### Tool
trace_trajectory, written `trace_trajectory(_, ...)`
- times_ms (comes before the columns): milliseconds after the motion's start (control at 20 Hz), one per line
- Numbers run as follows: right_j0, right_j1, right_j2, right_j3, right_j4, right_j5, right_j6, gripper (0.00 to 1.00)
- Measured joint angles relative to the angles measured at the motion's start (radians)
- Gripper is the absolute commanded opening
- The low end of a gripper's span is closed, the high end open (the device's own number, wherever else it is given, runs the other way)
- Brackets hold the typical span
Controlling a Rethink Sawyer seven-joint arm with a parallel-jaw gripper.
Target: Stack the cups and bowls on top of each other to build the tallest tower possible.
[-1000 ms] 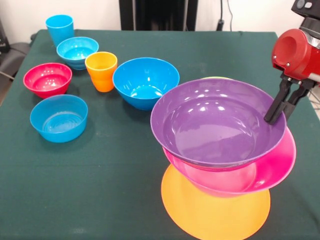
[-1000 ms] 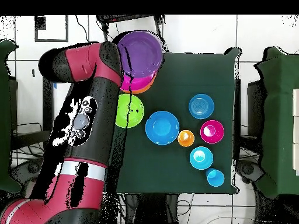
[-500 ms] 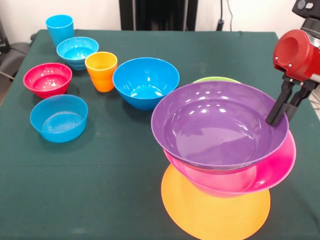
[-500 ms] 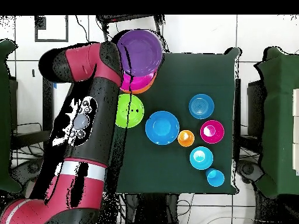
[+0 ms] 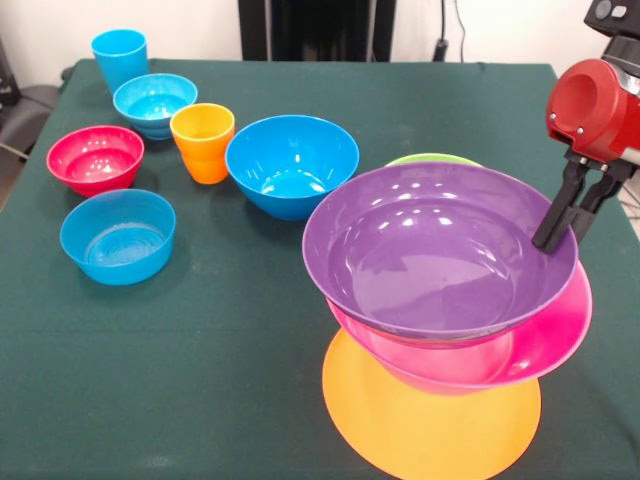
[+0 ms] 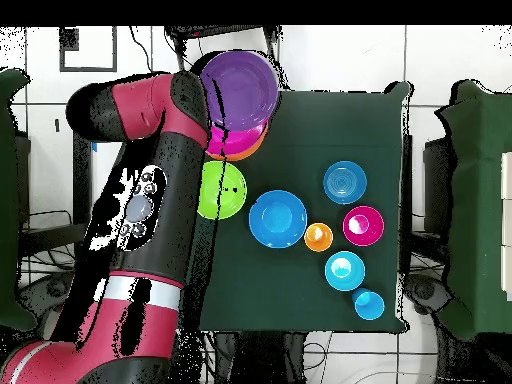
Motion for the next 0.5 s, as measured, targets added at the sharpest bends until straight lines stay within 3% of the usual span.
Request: trace_trajectory(500,0.006,0.0,0.0,0.005,0.0,-0.006,0.0,0.0)
